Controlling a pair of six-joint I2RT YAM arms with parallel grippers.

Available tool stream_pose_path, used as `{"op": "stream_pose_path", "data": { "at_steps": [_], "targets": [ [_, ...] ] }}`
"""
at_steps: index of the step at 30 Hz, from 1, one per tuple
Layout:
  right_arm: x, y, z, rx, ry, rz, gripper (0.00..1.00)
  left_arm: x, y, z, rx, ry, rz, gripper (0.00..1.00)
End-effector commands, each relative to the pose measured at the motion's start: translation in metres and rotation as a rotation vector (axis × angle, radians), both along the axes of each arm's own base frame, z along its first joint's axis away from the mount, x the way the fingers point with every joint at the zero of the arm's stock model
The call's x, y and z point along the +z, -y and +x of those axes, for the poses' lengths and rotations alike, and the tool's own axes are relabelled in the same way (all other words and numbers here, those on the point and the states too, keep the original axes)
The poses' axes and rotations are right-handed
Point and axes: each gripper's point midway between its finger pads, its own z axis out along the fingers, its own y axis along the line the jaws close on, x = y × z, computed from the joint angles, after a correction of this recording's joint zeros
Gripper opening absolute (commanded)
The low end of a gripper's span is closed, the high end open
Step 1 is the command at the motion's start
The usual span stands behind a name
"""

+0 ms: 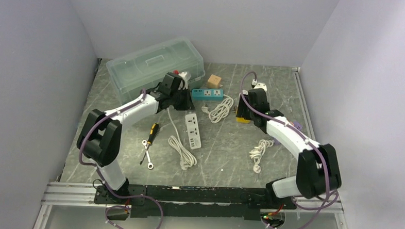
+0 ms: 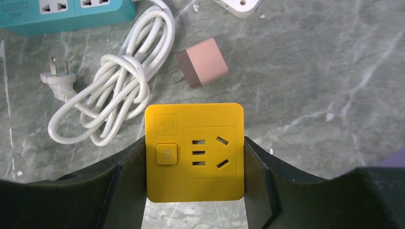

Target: Pull the plug off the socket

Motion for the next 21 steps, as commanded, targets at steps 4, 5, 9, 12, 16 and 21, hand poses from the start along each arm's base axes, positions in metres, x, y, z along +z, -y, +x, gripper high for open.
{"op": "stream_pose_path", "data": {
  "at_steps": [4,5,9,12,16,21],
  "targets": [
    [0.014,-0.032,0.042,0.133,-0.003,0.187,0.00,0.031,0.033,0.053,-0.130,0.113,0.027,0.00],
    [0.010,-0.033,0.044,0.135,-0.014,0.193,0.00,0.024,0.038,0.056,-0.152,0.098,0.045,0.00],
    [-0.004,-0.033,0.056,0.125,-0.054,0.220,0.02,0.002,0.054,0.073,-0.229,0.132,0.118,0.00],
    [-0.014,-0.031,0.062,0.117,-0.090,0.242,0.15,-0.017,0.067,0.075,-0.280,0.140,0.170,0.00],
    [-0.022,-0.025,0.069,0.099,-0.108,0.234,0.39,-0.031,0.080,0.075,-0.323,0.149,0.225,0.15],
    [-0.014,-0.020,0.073,0.089,-0.080,0.231,0.64,-0.039,0.083,0.072,-0.347,0.156,0.266,0.43]
  ]
}}
